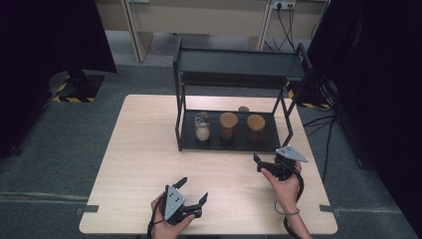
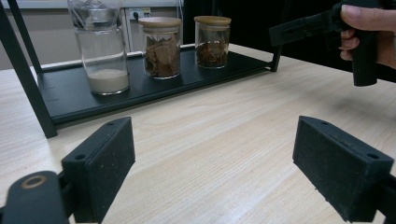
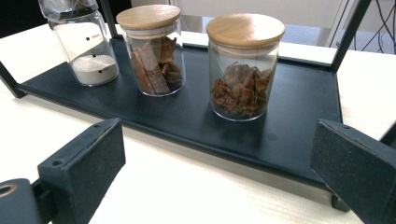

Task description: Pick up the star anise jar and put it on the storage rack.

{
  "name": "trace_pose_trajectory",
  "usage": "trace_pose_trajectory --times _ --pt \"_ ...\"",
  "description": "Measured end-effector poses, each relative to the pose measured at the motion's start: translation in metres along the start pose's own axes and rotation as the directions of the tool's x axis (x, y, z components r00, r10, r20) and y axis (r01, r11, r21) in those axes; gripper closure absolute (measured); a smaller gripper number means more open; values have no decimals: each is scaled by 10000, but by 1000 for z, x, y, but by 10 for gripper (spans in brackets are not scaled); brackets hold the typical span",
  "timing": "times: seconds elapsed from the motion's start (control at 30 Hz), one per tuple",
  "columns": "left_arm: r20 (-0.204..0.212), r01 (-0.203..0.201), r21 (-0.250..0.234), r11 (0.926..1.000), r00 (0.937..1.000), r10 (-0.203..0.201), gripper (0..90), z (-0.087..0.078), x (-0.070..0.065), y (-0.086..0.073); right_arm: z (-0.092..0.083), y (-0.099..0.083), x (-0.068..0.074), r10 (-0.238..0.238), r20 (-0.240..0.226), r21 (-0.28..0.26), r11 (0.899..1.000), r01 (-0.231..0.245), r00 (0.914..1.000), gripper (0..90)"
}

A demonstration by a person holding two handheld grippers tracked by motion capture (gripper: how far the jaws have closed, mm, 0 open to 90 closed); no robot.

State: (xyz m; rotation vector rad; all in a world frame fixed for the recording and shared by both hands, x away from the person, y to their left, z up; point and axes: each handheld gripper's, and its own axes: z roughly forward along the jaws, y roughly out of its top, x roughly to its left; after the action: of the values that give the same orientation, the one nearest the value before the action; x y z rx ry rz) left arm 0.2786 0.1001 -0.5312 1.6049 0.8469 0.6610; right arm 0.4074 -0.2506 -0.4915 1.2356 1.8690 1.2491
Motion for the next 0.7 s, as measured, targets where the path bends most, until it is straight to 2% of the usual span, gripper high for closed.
trace_pose_trajectory --times 0.7 --pt "-12 -24 -15 10000 10000 24 126 0 0 0 -12 -16 -4 143 -11 -4 9999 -143 9999 40"
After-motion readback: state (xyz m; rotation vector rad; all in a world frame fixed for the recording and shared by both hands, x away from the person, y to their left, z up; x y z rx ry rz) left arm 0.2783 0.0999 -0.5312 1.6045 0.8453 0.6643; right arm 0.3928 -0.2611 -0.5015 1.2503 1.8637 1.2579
